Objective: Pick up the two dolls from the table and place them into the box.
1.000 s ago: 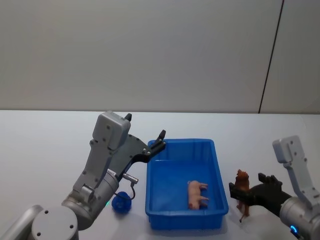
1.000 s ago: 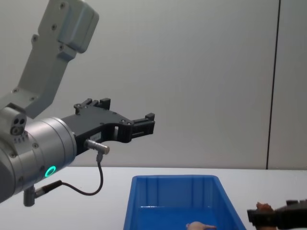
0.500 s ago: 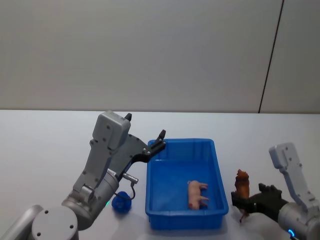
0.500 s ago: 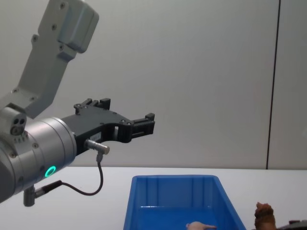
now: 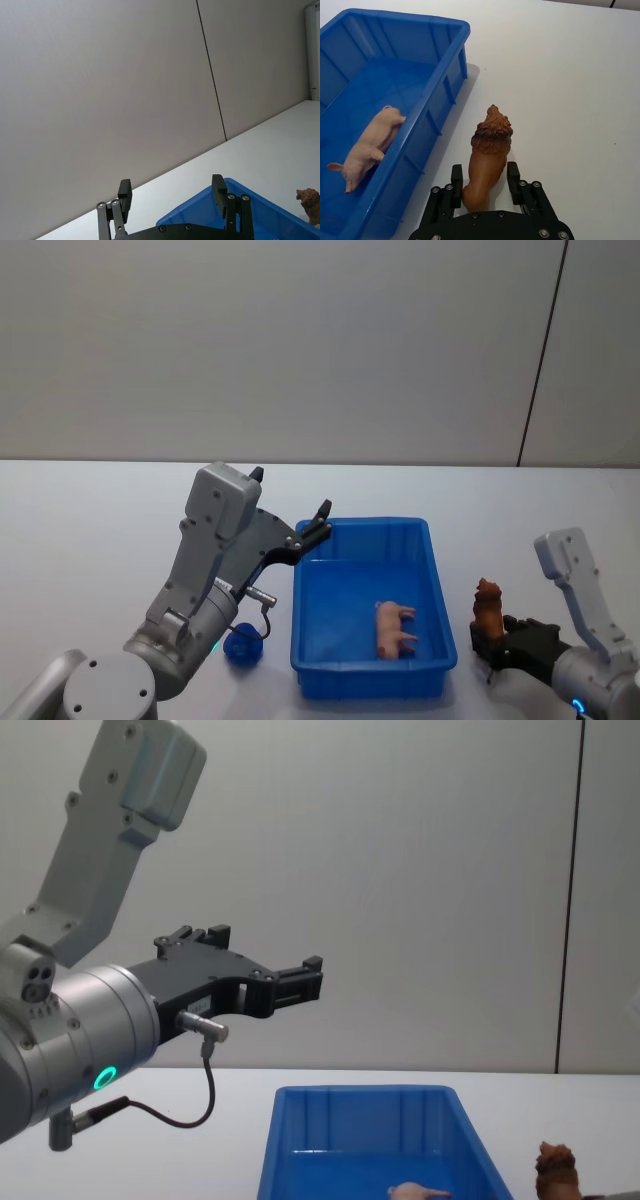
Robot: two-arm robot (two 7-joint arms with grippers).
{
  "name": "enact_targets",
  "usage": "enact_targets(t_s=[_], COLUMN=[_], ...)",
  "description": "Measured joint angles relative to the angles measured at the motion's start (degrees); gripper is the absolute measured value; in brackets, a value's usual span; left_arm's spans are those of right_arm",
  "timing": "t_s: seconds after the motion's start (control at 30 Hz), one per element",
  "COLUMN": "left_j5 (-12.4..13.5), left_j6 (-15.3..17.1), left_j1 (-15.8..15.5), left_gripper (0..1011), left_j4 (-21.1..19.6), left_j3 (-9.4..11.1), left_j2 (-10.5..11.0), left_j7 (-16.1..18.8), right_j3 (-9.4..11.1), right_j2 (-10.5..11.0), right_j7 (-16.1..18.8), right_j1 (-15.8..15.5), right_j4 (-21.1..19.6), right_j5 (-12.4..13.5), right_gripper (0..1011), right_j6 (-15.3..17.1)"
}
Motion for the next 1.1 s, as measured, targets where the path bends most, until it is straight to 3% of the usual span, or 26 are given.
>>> enact_targets(t_s=[0.23, 0.77, 1.1], left_j5=[0.0, 0.0, 0.0], left_j6=[0.0, 0.0, 0.0], left_j1=[0.0, 0.0, 0.0], left_gripper=[1001, 1002, 1001], left_j4=[0.0, 0.0, 0.0], left_j3=[0.0, 0.0, 0.0], left_j2=[0.0, 0.0, 0.0], left_j7=[0.0, 0.0, 0.0], right_j3=[0.2, 0.9, 0.3], right_j2=[-0.2, -0.3, -0.7], right_j7=[-0.2, -0.4, 3.4], right_j1=[0.4, 1.6, 2.9], right_j4=[-0.1, -3.6, -6.9], right_j5=[0.4, 0.6, -0.3], right_gripper=[349, 343, 343], right_j6=[0.1, -3.8, -5.5])
